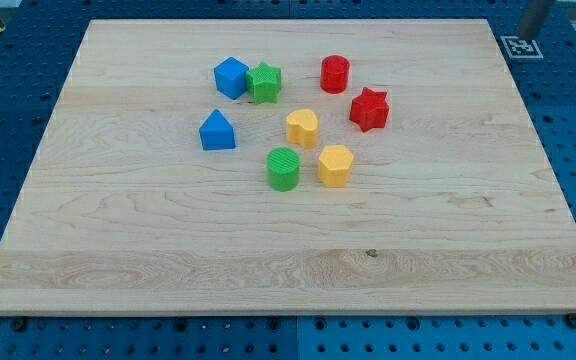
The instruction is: Push the red blocks towards the bottom right corner
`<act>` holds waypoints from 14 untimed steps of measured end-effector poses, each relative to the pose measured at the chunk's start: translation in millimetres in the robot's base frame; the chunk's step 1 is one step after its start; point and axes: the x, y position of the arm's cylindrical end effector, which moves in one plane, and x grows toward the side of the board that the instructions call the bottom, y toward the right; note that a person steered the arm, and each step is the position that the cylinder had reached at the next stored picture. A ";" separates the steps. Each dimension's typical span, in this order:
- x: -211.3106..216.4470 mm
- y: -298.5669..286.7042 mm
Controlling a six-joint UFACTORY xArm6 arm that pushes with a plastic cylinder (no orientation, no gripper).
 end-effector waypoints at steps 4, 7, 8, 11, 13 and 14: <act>54.8 -190.0; 53.2 -292.4; 82.7 -292.4; 141.6 -257.1; 173.3 -190.8; 187.1 -201.3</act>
